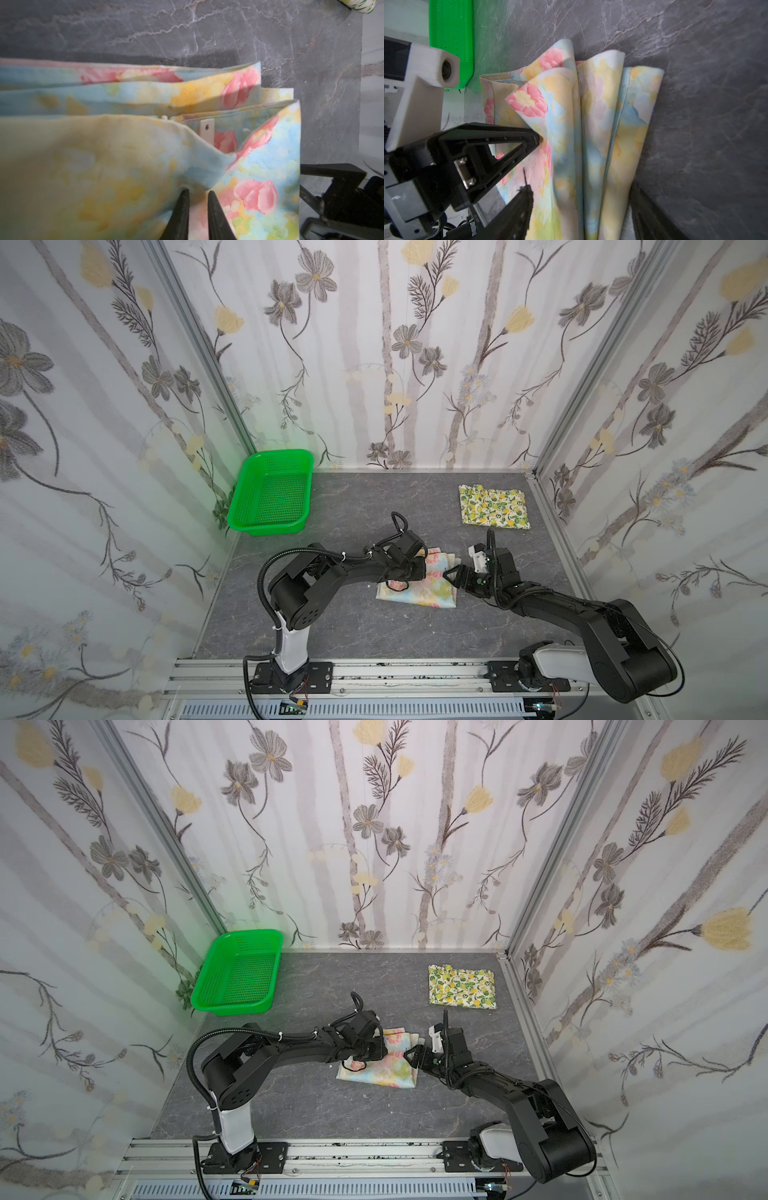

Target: Fold and stack the skirts

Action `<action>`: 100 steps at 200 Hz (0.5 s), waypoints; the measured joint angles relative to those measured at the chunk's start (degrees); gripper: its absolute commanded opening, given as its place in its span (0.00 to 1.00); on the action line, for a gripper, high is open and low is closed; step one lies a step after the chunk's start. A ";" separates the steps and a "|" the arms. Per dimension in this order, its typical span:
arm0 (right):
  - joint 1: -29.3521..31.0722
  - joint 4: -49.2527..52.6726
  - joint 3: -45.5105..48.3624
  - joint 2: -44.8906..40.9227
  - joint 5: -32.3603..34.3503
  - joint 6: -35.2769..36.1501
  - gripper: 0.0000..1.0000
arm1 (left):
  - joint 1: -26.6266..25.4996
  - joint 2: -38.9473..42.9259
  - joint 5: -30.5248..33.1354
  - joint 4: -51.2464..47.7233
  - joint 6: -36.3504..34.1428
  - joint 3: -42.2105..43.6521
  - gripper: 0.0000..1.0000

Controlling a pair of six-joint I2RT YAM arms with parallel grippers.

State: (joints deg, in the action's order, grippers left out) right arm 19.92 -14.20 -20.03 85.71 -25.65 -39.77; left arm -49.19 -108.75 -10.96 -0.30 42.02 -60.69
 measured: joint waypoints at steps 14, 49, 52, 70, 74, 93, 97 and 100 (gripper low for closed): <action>0.20 -2.08 0.11 1.36 -0.17 -0.04 0.66 | 0.00 0.00 0.02 0.00 0.00 0.00 0.21; 1.18 -6.03 0.17 3.76 -1.46 -0.28 0.64 | 0.00 0.00 0.02 0.00 0.00 0.00 0.20; 1.25 -6.32 0.22 3.91 -1.60 -0.31 0.64 | 0.00 0.00 0.02 0.00 0.00 0.00 0.20; 1.88 -7.80 0.20 4.44 -2.38 -0.61 0.62 | 0.00 -0.04 0.02 -0.07 0.00 -0.09 0.20; 2.01 -8.09 0.20 4.81 -2.40 -0.70 0.61 | 0.00 -0.04 0.00 -0.11 0.00 -0.15 0.20; 2.49 -9.90 -0.07 6.91 -3.41 -1.16 0.55 | 0.00 -0.26 -0.02 -0.35 0.00 -0.44 0.20; 2.54 -10.21 -0.11 7.15 -3.54 -1.16 0.52 | 0.00 -0.31 -0.02 -0.37 0.00 -0.50 0.20; 2.56 -10.45 -0.11 7.39 -3.63 -1.22 0.48 | 0.00 -0.37 -0.02 -0.39 0.00 -0.57 0.21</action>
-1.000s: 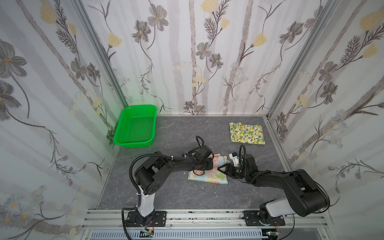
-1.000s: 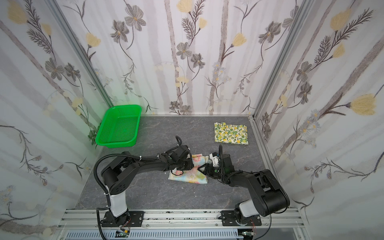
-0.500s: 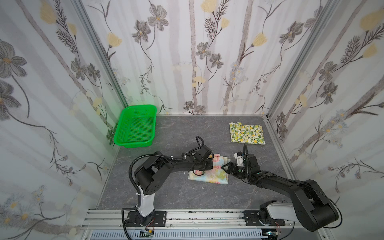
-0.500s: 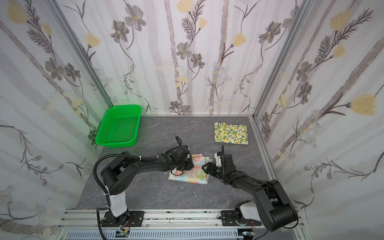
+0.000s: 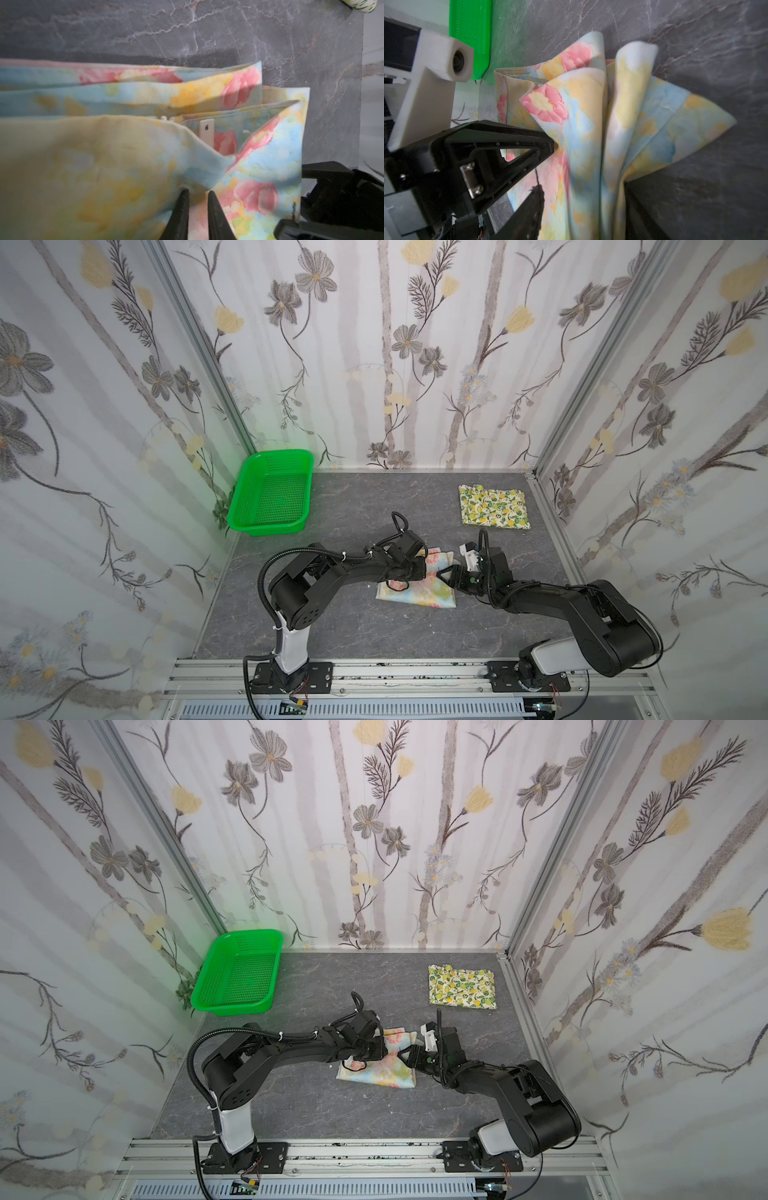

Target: Fold and stack the skirts

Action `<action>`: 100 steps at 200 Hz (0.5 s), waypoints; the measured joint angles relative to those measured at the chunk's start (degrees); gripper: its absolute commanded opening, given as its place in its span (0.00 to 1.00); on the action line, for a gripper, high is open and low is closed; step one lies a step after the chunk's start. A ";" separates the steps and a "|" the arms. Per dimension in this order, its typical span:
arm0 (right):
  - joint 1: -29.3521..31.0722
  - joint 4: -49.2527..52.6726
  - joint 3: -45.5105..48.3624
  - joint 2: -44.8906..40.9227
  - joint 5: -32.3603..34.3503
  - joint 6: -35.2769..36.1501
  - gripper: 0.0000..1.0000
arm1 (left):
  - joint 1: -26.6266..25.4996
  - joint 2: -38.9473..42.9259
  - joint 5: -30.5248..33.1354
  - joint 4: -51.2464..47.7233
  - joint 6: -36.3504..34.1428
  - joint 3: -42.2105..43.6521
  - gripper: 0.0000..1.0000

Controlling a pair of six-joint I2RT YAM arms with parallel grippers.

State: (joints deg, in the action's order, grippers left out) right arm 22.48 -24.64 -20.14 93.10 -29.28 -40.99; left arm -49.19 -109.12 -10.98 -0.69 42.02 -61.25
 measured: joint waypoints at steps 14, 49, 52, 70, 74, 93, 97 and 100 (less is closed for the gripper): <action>0.02 -0.37 0.15 0.35 0.15 -0.42 0.32 | 0.00 -0.13 0.00 -0.09 0.00 -0.24 0.20; 0.07 2.38 0.02 0.26 1.16 -1.55 0.00 | 0.00 -0.04 -0.35 -0.35 0.00 -0.44 0.20; 0.07 2.73 -0.15 0.22 1.16 -1.55 0.00 | 0.00 0.04 -0.26 -0.44 0.00 -0.44 0.20; 0.07 6.29 -2.05 0.20 1.53 -0.83 0.00 | 0.28 0.87 -0.11 -1.33 0.00 -0.44 0.21; 0.07 7.19 -2.58 0.20 1.70 -0.46 0.00 | 0.46 1.16 -0.07 -1.53 0.02 -0.39 0.21; 0.15 12.72 -5.64 0.02 3.41 1.03 0.00 | 1.73 3.06 0.35 -1.95 0.02 0.09 0.21; 0.15 14.16 -6.43 -0.11 4.31 1.53 0.00 | 2.08 3.63 0.44 -2.05 0.04 0.31 0.21; 0.15 14.97 -6.95 -0.20 4.76 1.86 0.00 | 2.34 4.07 0.46 -2.10 0.04 0.48 0.21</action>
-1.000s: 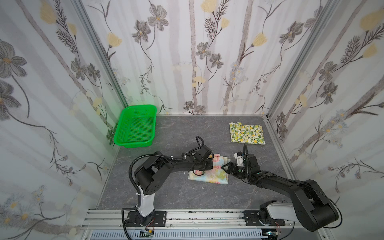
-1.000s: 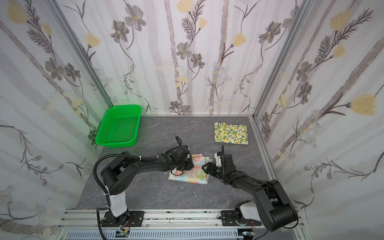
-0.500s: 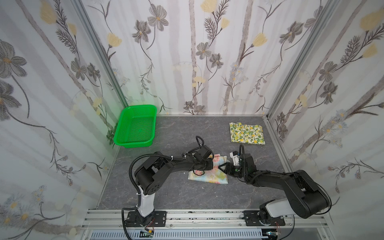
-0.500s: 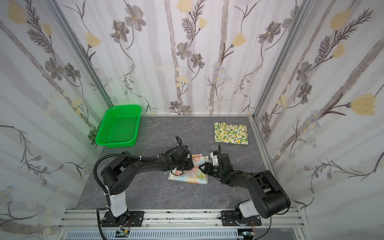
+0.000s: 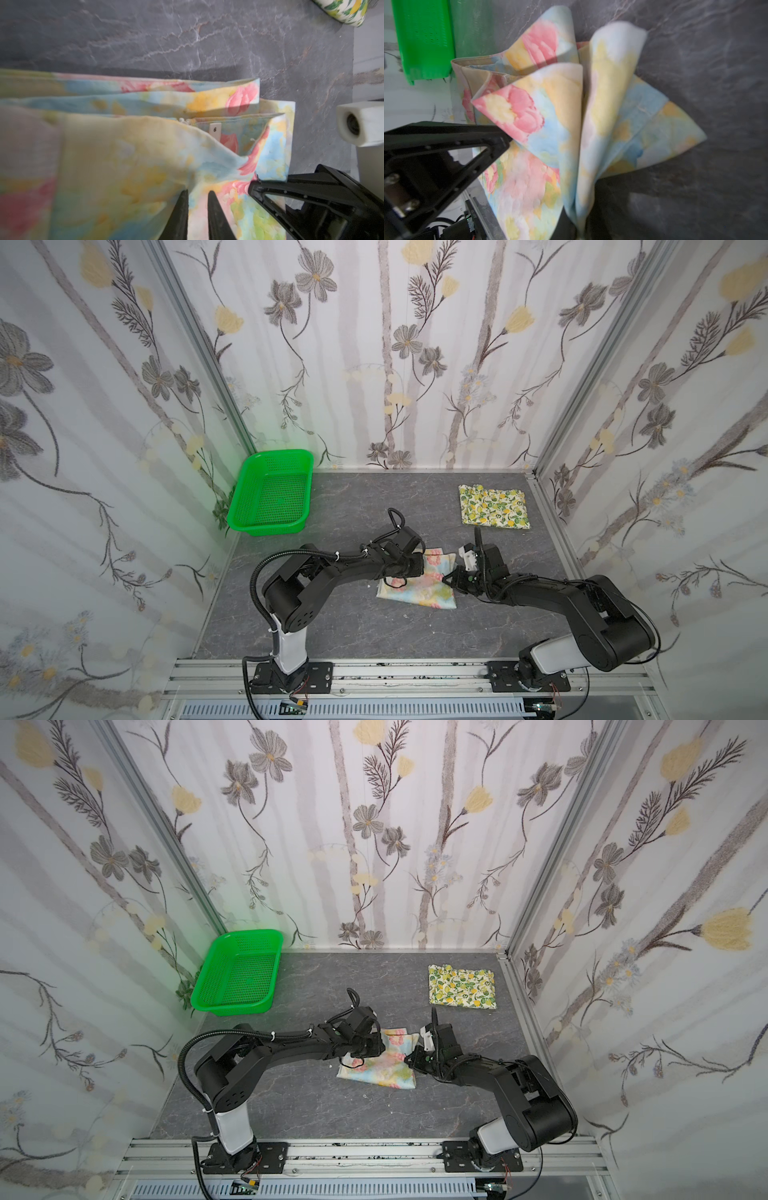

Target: Fold and stack the skirts

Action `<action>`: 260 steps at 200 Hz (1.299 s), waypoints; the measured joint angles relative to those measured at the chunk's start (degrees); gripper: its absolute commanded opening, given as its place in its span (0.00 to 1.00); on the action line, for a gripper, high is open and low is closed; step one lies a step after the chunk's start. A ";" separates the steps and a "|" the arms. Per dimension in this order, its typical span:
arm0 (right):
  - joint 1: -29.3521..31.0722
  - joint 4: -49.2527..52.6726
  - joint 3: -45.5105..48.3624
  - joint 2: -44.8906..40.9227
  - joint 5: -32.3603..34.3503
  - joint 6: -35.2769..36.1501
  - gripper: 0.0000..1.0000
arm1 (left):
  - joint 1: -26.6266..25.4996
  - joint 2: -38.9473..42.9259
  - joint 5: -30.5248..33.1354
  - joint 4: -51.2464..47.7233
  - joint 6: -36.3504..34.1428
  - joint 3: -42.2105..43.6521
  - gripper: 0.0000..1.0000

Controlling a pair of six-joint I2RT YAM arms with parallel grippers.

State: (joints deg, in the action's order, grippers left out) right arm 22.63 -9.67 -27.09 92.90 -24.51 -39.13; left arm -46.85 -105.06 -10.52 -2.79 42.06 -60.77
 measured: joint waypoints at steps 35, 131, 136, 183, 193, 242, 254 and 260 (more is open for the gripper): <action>-0.09 11.89 -8.92 -0.68 5.27 5.40 0.00 | 3.34 5.97 0.68 -0.48 -0.02 2.99 0.22; -2.69 30.47 -34.84 6.99 17.59 20.59 0.00 | 8.35 16.55 3.48 -0.85 -0.66 9.62 0.23; -2.84 31.01 -36.48 7.78 18.05 21.57 0.00 | 8.50 17.00 3.72 -0.87 -0.85 9.90 0.23; -3.32 36.94 -51.43 14.91 20.57 29.40 0.00 | 9.33 20.39 4.96 -0.92 -1.44 12.41 0.24; -3.37 38.47 -54.16 15.96 21.14 30.86 0.00 | 9.46 21.05 5.14 -0.87 -1.62 12.81 0.24; -6.32 43.15 -63.80 19.74 24.09 37.46 0.00 | 10.36 22.62 5.64 -0.87 -2.25 13.60 0.25; -7.82 43.67 -65.68 20.79 24.30 38.66 0.00 | 10.58 22.32 5.60 -0.90 -2.25 13.49 0.25; -8.68 43.74 -66.71 21.38 24.30 39.30 0.00 | 10.69 21.94 5.55 -0.87 -2.25 13.29 0.25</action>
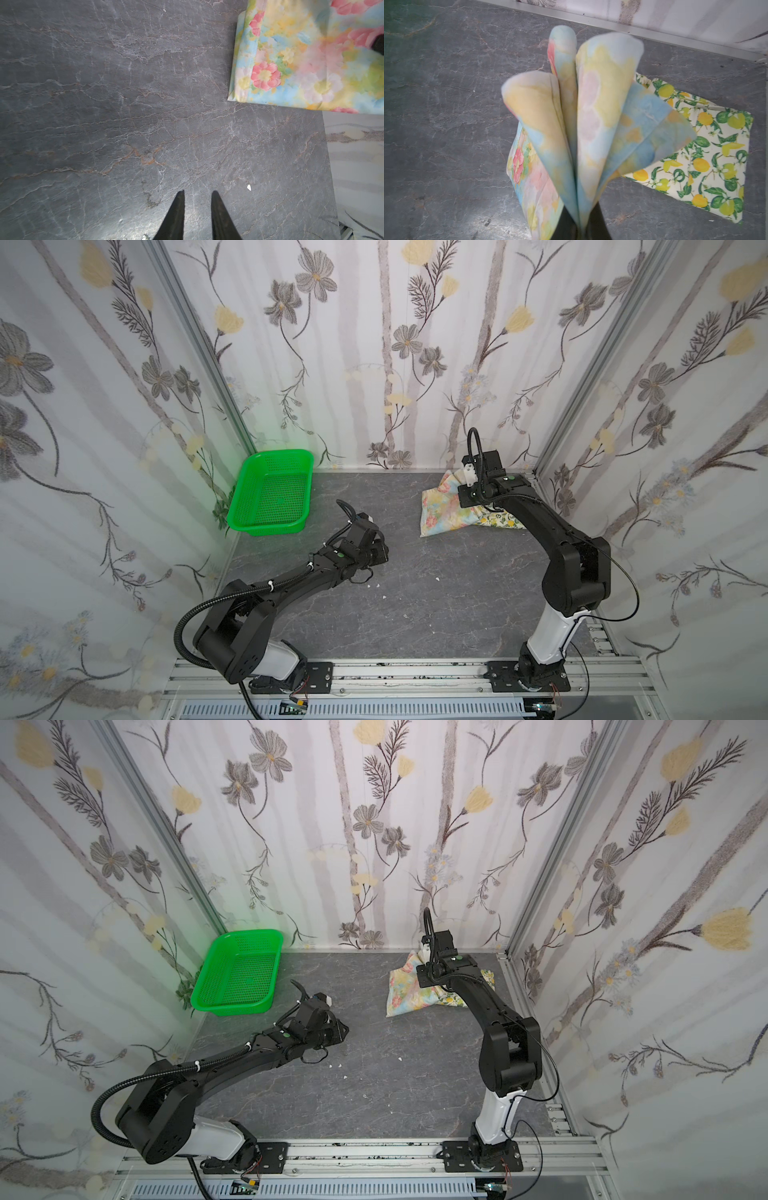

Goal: Fold and stack the skirts
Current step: 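Lift the floral bundle with the right gripper toward the lemon skirt while left withdraws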

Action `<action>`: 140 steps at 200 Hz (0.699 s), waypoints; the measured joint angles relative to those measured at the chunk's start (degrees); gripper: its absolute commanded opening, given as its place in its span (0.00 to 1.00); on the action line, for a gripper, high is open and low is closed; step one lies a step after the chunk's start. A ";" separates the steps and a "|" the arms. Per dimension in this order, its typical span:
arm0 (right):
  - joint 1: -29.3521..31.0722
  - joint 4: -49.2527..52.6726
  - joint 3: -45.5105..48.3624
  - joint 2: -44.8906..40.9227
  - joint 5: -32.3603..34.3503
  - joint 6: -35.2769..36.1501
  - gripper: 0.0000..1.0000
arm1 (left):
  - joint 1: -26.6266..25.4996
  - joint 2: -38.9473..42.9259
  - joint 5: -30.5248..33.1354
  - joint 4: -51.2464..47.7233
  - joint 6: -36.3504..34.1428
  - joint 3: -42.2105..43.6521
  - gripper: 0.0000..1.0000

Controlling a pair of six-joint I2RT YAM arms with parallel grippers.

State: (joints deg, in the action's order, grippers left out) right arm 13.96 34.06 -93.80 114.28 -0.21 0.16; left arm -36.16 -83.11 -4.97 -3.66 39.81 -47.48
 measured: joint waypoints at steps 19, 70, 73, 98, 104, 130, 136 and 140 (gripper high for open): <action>-2.43 0.13 -3.21 1.64 -1.09 1.73 0.00 | 0.39 -1.62 -0.17 -0.02 0.00 -1.01 0.25; -5.55 2.23 -11.87 5.81 -7.67 5.49 0.00 | 1.31 -5.46 -1.84 0.00 -0.02 -3.52 0.24; -5.64 2.27 -12.20 5.99 -8.00 5.60 0.00 | 1.38 -5.64 -2.03 -0.02 -0.04 -3.63 0.24; -6.43 3.10 -14.08 6.78 -11.30 6.78 0.00 | 1.51 -6.38 -2.69 -0.02 -0.02 -3.87 0.25; -6.71 3.54 -14.32 6.75 -12.13 7.02 0.00 | 1.57 -6.40 -2.82 -0.02 0.02 -3.89 0.25; -8.31 4.61 -14.73 6.71 -14.95 8.02 0.00 | 1.66 -6.40 -3.02 -0.02 0.28 -3.91 0.25; -8.79 4.81 -14.82 6.71 -15.34 8.11 0.00 | 1.73 -6.40 -3.17 -0.02 0.31 -3.91 0.24; -9.09 5.03 -14.97 6.71 -15.56 8.26 0.00 | 1.73 -6.40 -3.23 -0.02 0.33 -3.91 0.25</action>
State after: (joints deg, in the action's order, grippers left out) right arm 4.86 39.09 -108.77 120.99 -15.77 8.43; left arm -34.44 -89.52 -8.21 -3.68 40.14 -51.40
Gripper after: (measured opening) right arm 0.069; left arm 0.246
